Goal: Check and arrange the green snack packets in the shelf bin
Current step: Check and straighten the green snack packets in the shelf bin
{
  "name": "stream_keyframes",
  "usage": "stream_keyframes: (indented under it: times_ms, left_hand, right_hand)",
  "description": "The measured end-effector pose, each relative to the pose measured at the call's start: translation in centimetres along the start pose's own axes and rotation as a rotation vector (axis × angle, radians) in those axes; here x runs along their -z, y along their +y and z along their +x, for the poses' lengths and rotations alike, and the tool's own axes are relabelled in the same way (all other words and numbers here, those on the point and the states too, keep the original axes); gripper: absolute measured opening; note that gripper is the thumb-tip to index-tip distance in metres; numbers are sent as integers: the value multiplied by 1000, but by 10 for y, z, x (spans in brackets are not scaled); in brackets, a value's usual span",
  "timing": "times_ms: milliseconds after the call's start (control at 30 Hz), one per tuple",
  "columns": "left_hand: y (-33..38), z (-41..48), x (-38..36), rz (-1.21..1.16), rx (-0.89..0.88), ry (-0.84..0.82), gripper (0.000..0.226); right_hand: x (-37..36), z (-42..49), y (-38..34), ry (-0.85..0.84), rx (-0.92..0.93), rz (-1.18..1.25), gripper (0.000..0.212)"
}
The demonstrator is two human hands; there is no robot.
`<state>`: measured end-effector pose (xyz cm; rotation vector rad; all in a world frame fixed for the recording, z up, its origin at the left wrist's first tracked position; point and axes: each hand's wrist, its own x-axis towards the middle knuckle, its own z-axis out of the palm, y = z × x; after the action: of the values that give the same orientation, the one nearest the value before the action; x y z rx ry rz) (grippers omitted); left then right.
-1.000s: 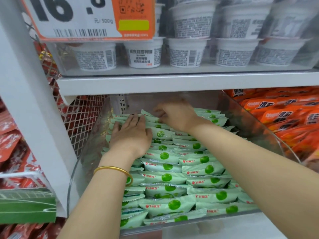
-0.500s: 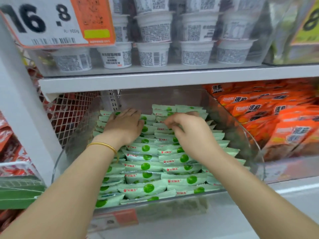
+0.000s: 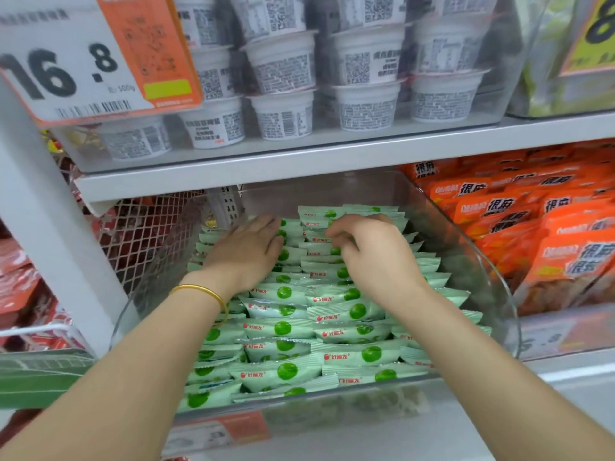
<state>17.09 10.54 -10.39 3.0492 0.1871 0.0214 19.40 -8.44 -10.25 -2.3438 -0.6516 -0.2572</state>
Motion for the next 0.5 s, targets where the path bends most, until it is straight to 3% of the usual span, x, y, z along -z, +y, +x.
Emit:
stream_keyframes:
  times_ms: [100,400,500]
  left_hand:
    - [-2,2,-1,1,52,-94,52]
    - [9,-9,0,3,84,-131,53]
    - [16,-17,3,-68,108,-53,56]
  right_hand:
    - [1,1,-1,-11,-15,6,36]
    - [17,-12,2,-28,11,35,32]
    - [30,-28,-2,-80,94,13,28]
